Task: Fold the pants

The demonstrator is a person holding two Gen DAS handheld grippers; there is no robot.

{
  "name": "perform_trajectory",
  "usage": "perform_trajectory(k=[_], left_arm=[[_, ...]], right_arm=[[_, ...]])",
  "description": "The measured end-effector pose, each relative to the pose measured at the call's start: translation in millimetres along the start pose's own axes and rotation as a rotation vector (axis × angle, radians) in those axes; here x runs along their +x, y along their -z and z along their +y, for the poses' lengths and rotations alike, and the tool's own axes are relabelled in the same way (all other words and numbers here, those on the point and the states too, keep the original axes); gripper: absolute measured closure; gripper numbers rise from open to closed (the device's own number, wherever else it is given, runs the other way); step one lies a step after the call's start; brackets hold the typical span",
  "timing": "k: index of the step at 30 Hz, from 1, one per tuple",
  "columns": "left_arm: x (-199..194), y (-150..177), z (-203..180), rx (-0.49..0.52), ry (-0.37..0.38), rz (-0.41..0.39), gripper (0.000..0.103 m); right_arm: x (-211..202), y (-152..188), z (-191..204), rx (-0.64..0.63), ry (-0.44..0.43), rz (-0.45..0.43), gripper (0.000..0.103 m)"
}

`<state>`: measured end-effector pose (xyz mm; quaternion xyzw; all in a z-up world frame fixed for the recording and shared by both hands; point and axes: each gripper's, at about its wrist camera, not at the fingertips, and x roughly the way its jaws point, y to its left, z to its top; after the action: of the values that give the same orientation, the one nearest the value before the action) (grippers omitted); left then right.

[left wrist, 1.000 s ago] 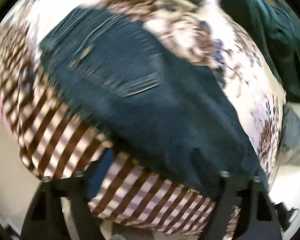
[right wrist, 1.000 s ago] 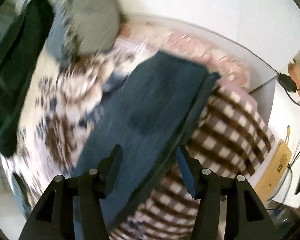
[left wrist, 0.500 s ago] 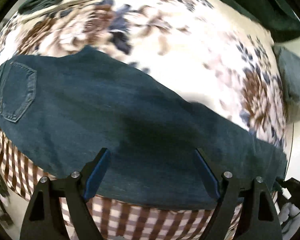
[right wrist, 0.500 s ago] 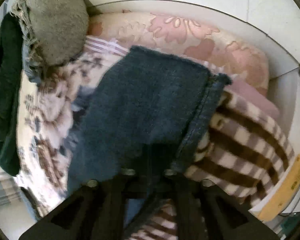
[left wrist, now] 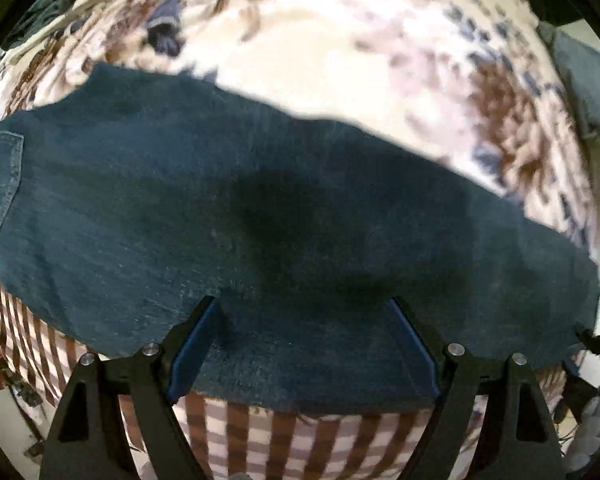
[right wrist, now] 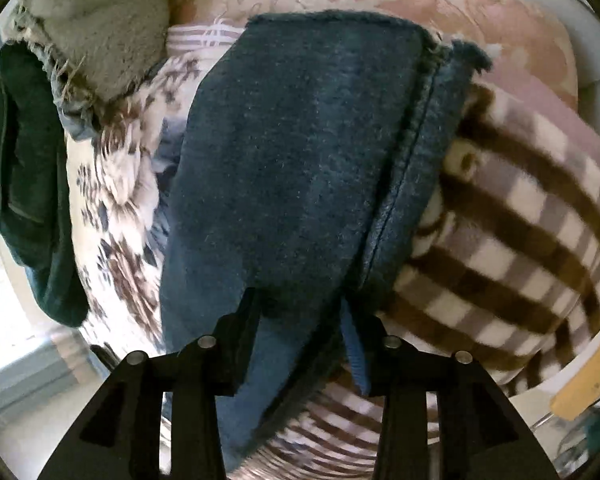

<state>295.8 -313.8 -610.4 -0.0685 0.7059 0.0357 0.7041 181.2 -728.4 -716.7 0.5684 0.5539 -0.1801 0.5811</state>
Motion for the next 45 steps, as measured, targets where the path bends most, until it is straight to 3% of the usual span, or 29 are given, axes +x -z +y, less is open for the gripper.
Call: perform_trajectory(k=[1, 2, 6, 11, 14, 17, 19, 23, 28, 31, 35, 38, 39, 40, 41, 42, 45], left_arm=[[6, 0, 3, -0.008, 0.001, 0.013, 0.020], [11, 0, 5, -0.015, 0.006, 0.017, 0.020], [25, -3, 13, -0.025, 0.074, 0.026, 0.000], [38, -12, 10, -0.015, 0.033, 0.058, 0.000], [37, -13, 12, -0.026, 0.034, 0.061, 0.000], [26, -11, 17, -0.062, 0.090, 0.028, 0.000], [6, -5, 39, -0.113, 0.137, -0.014, 0.000], [-38, 9, 104, -0.205, 0.168, -0.104, 0.000], [-74, 32, 218, -0.347, 0.099, -0.159, 0.000], [-86, 36, 292, -0.452, 0.038, -0.208, 0.000], [-79, 29, 393, -0.561, 0.017, -0.227, 0.000], [-60, 13, 439, -0.615, 0.047, -0.235, 0.001], [-52, 8, 448, -0.627, 0.055, -0.232, 0.004], [-48, 7, 451, -0.632, 0.067, -0.231, 0.014], [-41, 4, 455, -0.635, 0.093, -0.235, 0.030], [-34, 1, 459, -0.643, 0.119, -0.239, 0.062], [-33, 3, 466, -0.643, 0.152, -0.255, 0.077]], right_arm=[[-4, 2, 1, -0.016, 0.000, -0.036, 0.090], [-8, 4, 4, -0.035, 0.021, -0.074, 0.100], [-25, 17, 13, -0.086, 0.054, -0.141, 0.101], [-32, 26, 11, -0.088, 0.123, -0.168, 0.101], [-16, 17, 1, -0.114, 0.185, -0.095, 0.101], [-14, 17, 11, -0.149, 0.203, -0.059, 0.089], [-18, 33, 29, -0.219, 0.206, -0.048, 0.059], [-7, 91, 70, -0.321, 0.190, 0.021, 0.054], [65, 203, 127, -0.351, 0.083, 0.237, 0.054], [113, 261, 150, -0.340, 0.056, 0.310, 0.054], [160, 306, 162, -0.288, 0.064, 0.317, 0.054], [179, 324, 162, -0.251, 0.099, 0.261, 0.054], [180, 326, 161, -0.249, 0.103, 0.228, 0.061], [179, 328, 161, -0.248, 0.130, 0.188, 0.084], [179, 325, 162, -0.250, 0.166, 0.177, 0.095], [177, 326, 159, -0.241, 0.177, 0.171, 0.098], [168, 331, 167, -0.287, 0.214, 0.143, 0.101]])
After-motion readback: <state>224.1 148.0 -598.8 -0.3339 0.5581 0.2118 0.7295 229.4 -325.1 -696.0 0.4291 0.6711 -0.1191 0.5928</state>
